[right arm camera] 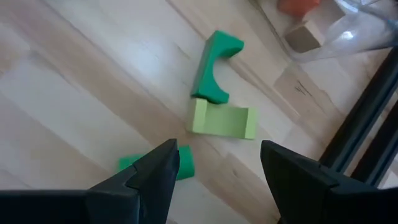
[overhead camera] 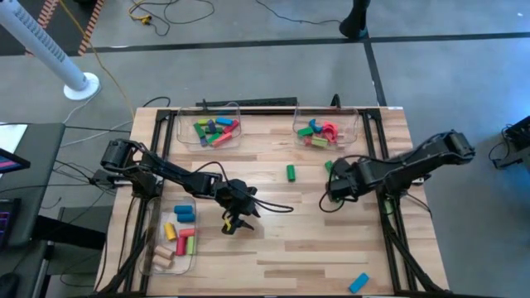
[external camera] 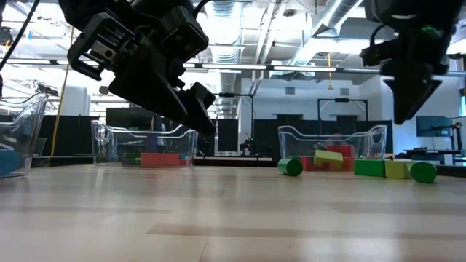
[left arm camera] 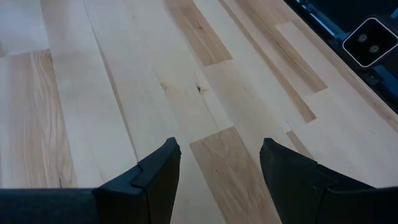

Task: Sort blocks by size
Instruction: Put the blue rectangular block into the top left transparent bin

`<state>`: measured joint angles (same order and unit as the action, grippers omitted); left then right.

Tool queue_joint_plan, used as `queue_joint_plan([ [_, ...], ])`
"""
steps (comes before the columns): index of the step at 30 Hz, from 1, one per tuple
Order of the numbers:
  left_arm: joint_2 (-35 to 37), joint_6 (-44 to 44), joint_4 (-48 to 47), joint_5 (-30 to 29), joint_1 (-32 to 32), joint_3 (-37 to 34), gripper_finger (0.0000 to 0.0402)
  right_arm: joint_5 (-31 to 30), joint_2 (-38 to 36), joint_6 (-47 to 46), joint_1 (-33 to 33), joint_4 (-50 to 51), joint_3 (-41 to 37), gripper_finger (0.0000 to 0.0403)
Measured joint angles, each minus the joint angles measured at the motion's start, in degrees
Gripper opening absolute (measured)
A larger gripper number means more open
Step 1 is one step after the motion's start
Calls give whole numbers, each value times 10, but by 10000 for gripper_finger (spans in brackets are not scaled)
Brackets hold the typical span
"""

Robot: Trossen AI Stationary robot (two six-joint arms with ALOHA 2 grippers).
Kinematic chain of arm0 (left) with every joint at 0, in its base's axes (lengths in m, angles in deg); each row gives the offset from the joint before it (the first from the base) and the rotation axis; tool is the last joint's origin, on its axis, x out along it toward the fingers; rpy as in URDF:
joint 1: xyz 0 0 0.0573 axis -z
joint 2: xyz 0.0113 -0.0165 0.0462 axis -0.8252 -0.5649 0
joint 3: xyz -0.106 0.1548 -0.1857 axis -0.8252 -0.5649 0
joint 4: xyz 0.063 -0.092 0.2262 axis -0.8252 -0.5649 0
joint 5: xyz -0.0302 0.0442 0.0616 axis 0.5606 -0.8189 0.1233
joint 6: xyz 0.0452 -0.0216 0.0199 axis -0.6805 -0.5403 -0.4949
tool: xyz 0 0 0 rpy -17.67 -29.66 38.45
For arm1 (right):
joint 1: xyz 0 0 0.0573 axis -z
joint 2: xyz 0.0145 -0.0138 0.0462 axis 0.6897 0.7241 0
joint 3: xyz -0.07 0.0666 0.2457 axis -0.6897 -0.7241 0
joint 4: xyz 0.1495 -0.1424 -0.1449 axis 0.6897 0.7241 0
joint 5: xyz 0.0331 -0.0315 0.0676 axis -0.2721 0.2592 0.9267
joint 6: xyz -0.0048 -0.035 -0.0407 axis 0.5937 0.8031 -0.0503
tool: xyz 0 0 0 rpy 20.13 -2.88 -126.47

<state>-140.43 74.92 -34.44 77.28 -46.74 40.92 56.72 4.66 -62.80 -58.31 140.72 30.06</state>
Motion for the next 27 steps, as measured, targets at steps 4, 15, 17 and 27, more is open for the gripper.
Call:
queue_joint_plan([
  [4,0,0,0,0,0,0,212,15,-2,-5,-23,-11,-41,260],
  [15,0,0,15,0,0,0,212,53,-3,12,-64,-66,-100,260],
  [17,0,0,15,0,0,0,212,53,-4,-2,-67,-53,-100,260],
  [27,0,2,15,0,0,0,212,107,-10,-15,-126,-137,-100,260],
])
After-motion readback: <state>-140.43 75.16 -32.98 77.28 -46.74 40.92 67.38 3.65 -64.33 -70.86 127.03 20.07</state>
